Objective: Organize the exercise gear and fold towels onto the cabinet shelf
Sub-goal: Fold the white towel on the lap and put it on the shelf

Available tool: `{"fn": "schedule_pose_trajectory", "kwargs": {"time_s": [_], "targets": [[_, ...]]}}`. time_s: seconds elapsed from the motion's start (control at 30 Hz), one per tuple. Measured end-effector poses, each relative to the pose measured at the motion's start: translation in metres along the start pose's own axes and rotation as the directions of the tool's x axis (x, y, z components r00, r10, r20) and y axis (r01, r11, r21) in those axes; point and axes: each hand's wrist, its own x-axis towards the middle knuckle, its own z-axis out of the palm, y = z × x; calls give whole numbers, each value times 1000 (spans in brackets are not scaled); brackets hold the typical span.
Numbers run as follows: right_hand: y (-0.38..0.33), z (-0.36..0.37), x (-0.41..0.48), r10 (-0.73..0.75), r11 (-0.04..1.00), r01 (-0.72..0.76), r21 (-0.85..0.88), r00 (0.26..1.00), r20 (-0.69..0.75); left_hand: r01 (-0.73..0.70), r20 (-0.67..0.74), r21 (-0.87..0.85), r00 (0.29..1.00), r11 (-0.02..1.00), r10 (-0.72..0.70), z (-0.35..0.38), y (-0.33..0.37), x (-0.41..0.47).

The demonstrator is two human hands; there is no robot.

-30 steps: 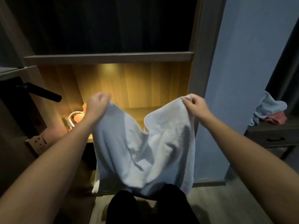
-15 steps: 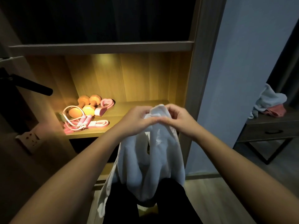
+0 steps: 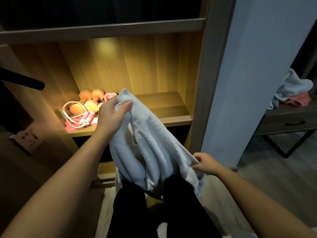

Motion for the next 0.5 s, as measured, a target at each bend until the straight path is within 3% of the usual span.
{"fn": "schedule_pose_trajectory", "kwargs": {"time_s": [0.1,0.27,0.33,0.43,0.5], "targets": [[22,7,0,207,977,-212,-30,971,-120,26,-36,-7,999,1000,-26,1,-6,2],[73,16,-13,540,839,-539,82,804,-249,53,-82,-41,995,998,-56,-9,-14,10],[84,22,-21,609,792,-586,172,739,-288,54,-88,-20,995,998,-55,-12,-17,12],[84,27,-24,627,778,-567,270,725,-286,55,-79,-7,995,998,-55,-11,-20,14],[81,28,-20,643,737,-492,464,720,-259,57,-86,-6,995,998,-57,-11,-20,15]]}}
